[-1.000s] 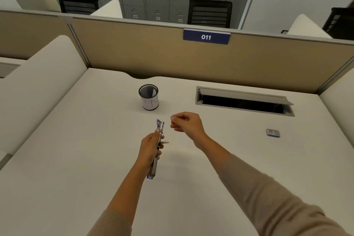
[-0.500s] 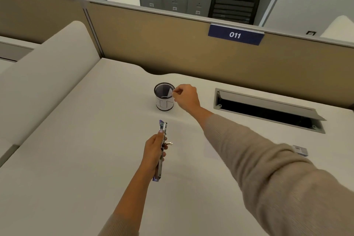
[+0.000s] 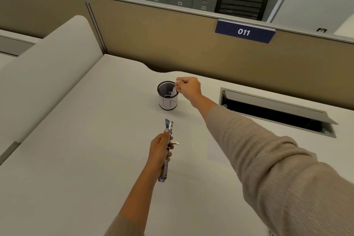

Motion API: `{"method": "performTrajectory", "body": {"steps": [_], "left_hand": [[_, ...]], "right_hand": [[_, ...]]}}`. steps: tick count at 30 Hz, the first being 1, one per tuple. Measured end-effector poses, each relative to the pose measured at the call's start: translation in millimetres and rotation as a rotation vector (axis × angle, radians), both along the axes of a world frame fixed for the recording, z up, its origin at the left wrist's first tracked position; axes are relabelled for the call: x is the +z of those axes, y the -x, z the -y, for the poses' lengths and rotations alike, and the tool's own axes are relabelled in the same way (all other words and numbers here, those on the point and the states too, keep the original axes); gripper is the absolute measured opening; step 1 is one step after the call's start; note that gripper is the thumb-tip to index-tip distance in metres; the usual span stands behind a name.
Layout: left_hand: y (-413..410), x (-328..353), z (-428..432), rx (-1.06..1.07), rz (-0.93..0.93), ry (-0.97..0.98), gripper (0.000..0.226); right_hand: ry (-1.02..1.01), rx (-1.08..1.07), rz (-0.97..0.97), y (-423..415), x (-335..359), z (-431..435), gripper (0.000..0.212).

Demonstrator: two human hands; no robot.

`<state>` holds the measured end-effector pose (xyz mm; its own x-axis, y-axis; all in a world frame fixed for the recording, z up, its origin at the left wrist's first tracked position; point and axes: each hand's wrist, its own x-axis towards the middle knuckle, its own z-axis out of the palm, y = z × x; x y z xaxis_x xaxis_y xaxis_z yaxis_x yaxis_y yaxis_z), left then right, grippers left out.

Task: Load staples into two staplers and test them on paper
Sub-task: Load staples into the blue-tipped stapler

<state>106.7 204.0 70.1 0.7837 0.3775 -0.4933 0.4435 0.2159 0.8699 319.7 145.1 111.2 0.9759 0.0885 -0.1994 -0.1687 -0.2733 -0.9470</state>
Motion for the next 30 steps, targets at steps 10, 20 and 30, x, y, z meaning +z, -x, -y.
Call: {"method": "performTrajectory", "body": {"steps": [10, 20, 30], "left_hand": [[-1.1, 1.9, 14.1, -0.012, -0.011, 0.011, 0.041], [6.8, 14.6, 33.8, -0.025, 0.005, 0.14, 0.046], [40.2, -4.1, 76.3, -0.187, 0.05, 0.131, 0.04]], "right_hand": [[-0.172, -0.036, -0.143, 39.3, 1.7, 34.9, 0.021], [-0.161, -0.007, -0.134, 136.5, 2.9, 107.7, 0.018], [-0.052, 0.131, 0.028, 257.1, -4.6, 156.1, 0.022]]}}
